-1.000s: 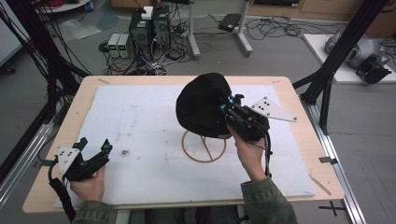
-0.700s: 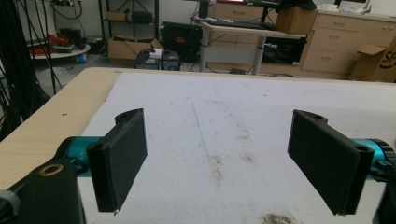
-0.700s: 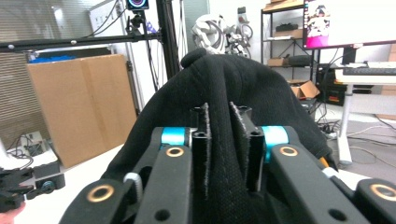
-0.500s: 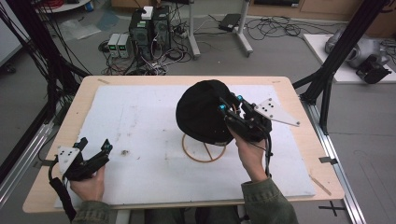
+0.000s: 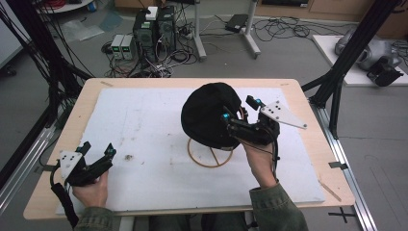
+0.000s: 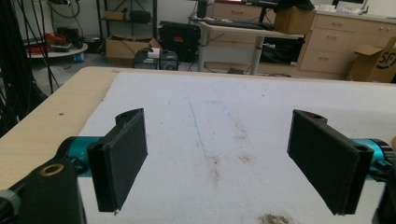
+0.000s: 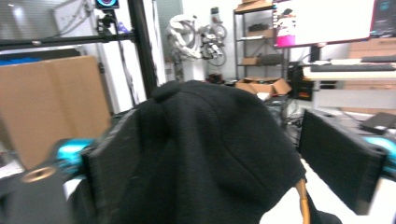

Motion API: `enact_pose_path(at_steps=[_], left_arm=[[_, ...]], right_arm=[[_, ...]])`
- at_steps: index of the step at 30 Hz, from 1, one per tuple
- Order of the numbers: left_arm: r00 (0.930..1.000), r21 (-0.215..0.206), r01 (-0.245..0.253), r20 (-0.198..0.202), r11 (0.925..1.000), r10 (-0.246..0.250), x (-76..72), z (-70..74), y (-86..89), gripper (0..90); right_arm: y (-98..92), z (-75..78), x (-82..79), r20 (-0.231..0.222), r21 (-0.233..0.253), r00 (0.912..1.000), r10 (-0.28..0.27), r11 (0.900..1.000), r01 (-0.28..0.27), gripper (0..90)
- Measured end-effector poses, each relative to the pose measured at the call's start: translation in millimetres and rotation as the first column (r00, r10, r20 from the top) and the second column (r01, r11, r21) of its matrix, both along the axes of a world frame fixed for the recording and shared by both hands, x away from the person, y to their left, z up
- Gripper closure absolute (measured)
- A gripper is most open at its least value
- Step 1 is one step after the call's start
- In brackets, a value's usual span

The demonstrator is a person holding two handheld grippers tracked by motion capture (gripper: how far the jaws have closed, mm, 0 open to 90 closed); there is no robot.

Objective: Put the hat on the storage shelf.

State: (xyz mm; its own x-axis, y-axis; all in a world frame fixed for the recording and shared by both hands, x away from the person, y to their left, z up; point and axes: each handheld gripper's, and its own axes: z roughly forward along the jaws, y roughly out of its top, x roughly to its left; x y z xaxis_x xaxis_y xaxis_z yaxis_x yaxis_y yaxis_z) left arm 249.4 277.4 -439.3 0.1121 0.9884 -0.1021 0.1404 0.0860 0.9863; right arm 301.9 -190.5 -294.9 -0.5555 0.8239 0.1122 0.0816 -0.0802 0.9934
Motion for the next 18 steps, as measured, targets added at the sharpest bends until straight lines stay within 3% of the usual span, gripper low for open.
enact_pose_path(at_steps=[18], left_arm=[[0.9999, 0.004, 0.01, 0.005, 0.9999, -0.01, 1.0, 0.8, -3.4, 19.9]], right_arm=[[-21.8, -6.6, -3.3, 0.016, 0.004, 0.9995, -0.027, 1.0, 0.027, 11.2]])
